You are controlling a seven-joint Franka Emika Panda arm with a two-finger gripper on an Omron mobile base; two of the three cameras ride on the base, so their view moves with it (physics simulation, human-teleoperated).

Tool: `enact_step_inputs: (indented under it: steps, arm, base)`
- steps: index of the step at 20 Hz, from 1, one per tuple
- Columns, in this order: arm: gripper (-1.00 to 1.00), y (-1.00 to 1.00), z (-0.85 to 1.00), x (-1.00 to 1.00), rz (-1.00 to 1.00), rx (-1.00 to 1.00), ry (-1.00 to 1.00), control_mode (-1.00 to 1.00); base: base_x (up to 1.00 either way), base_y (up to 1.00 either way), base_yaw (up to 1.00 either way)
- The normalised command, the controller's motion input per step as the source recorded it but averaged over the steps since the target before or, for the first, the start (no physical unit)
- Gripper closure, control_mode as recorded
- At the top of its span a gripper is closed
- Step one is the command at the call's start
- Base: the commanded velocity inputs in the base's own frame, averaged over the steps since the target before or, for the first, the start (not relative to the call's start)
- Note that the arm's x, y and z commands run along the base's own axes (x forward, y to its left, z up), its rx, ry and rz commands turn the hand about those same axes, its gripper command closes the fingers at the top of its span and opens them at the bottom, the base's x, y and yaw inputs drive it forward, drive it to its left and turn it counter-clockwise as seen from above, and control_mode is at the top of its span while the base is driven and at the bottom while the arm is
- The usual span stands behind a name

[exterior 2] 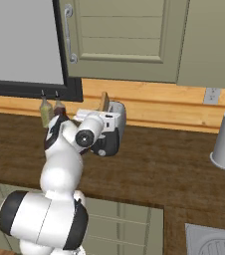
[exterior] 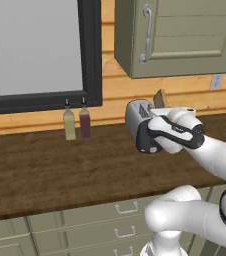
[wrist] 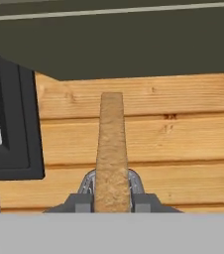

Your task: Start the toaster. Once the lever pops up, take the bread to the plate on the dining counter.

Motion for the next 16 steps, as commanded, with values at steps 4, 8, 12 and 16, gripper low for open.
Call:
enact_step_inputs:
  steps: [4,8,12,16]
  arm:
    - [1.0,0.0,0.84,-0.39,0.0,-0.01,0.16,-1.0]
    - [1.0,0.0,0.8,-0.47,0.0,-0.01,0.32,-1.0]
    - [1.0,0.0,0.95,-0.34,0.0,-0.03,0.41,-1.0]
    - [1.0,0.0,0.84,-0.42,0.0,-0.06,0.45,-1.0]
  base:
    - [0.0,0.0,0.0]
    - [0.0,0.0,0.0]
    - [0.0,0.0,0.0]
    - [0.0,0.0,0.0]
